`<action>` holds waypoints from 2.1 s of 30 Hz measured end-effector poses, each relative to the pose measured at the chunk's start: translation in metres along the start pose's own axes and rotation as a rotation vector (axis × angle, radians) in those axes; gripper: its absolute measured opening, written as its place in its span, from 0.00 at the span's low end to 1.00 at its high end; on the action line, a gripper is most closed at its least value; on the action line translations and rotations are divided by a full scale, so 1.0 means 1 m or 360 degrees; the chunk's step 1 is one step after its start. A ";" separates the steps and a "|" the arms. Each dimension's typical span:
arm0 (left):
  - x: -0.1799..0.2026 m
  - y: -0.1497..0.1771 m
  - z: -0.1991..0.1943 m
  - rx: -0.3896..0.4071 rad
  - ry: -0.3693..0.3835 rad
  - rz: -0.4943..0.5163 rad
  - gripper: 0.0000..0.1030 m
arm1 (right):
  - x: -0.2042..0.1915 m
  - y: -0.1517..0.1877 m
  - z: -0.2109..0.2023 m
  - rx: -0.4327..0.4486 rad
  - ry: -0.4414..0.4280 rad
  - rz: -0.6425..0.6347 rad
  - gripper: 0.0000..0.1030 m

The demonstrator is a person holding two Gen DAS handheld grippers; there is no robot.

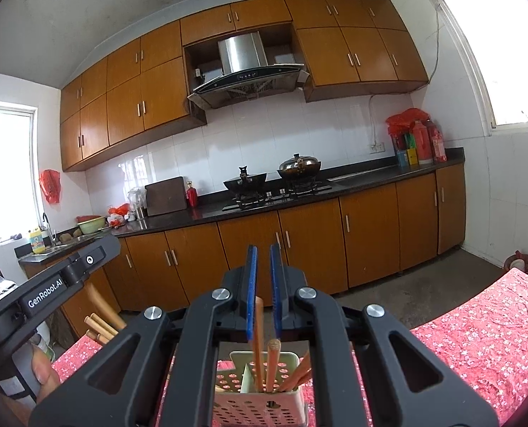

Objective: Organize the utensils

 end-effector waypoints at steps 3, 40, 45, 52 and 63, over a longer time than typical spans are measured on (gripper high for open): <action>-0.005 -0.003 -0.007 0.0008 -0.0014 -0.0014 0.15 | 0.001 -0.005 -0.010 0.0013 -0.0001 0.0000 0.12; -0.046 0.152 -0.229 -0.0104 -0.0261 0.0318 0.96 | -0.030 0.120 -0.186 -0.0384 0.0141 -0.0266 0.98; -0.048 0.169 -0.230 -0.0187 -0.0264 0.0301 0.96 | -0.029 0.137 -0.192 -0.0444 0.0152 -0.0249 0.98; -0.050 0.186 -0.230 -0.0244 -0.0265 0.0285 0.96 | -0.022 0.146 -0.195 -0.0490 0.0167 -0.0194 0.98; -0.052 0.189 -0.229 -0.0262 -0.0275 0.0254 0.96 | -0.025 0.149 -0.194 -0.0512 0.0164 -0.0194 0.98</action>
Point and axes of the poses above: each gripper's, at about its wrist camera, not at the fingertips, and z roughly the way its jaws point, x to its right, y to its underside, the point moved 3 cm from there along z, roughly the way its jaws point, and after that the axes turned 7 degrees about -y, right-handed, at the moved point
